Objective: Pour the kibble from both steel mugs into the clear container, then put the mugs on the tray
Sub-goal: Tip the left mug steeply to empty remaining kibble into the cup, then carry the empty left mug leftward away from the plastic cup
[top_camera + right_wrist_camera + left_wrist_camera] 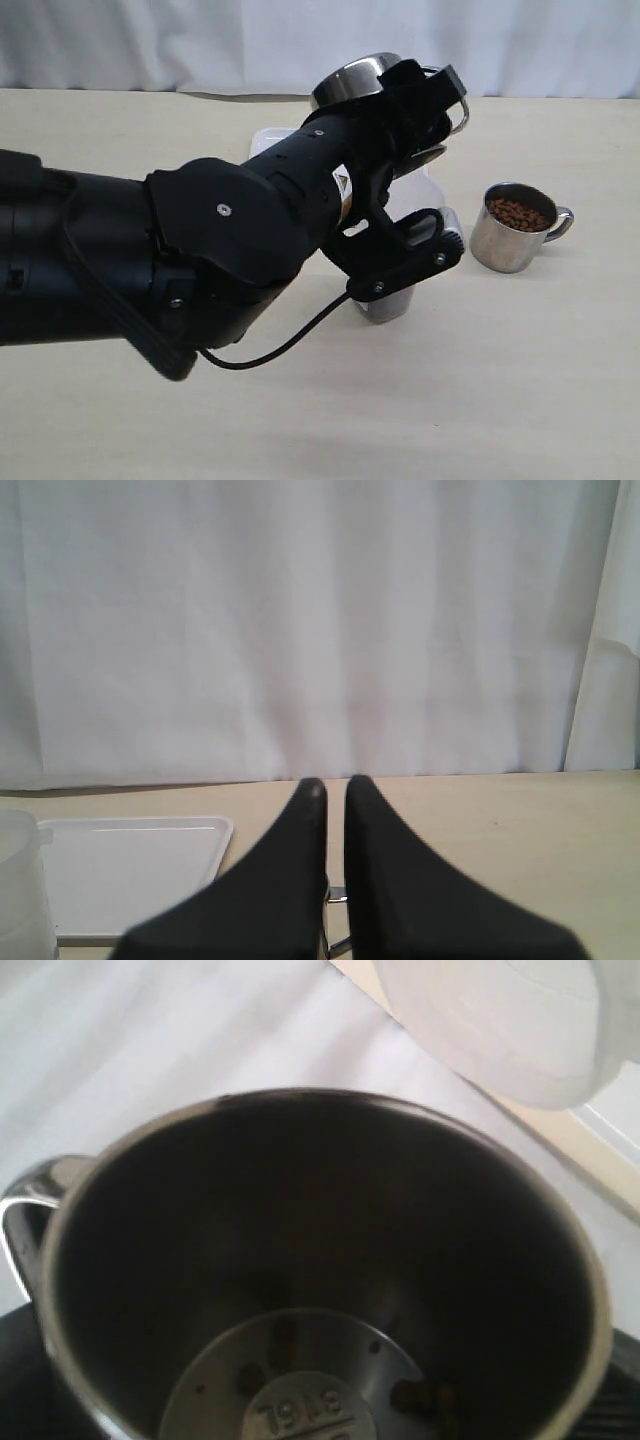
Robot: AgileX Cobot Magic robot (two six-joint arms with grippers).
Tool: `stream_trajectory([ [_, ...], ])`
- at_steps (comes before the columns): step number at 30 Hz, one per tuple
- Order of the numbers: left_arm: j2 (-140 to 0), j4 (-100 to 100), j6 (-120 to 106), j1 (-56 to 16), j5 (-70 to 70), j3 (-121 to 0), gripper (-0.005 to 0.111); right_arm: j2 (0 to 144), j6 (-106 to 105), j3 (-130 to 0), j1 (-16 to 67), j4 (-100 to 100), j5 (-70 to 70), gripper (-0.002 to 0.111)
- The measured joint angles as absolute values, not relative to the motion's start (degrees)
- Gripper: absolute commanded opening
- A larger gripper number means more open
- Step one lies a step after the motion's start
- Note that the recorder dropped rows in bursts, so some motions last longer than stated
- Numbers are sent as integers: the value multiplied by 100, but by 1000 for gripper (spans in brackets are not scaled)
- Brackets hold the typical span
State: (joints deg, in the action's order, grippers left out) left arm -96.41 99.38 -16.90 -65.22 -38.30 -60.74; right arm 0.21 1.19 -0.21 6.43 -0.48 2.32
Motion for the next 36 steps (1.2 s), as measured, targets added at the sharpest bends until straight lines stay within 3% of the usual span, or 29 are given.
stream_trajectory([
  [8,-9641,9953,-2010,-6547,-3830,-6074,0,21,119,-21,643,-48,232,5],
  [18,-9595,9018,1582,-6282,-3971,-6074,0,21,119,-21,643,-48,232,5],
  [26,-8895,7130,2426,-4810,-2048,-5519,0,21,119,-21,643,-48,232,5],
  [36,-8397,5772,3037,-1507,2688,-3507,0,21,119,-21,643,-48,232,5],
])
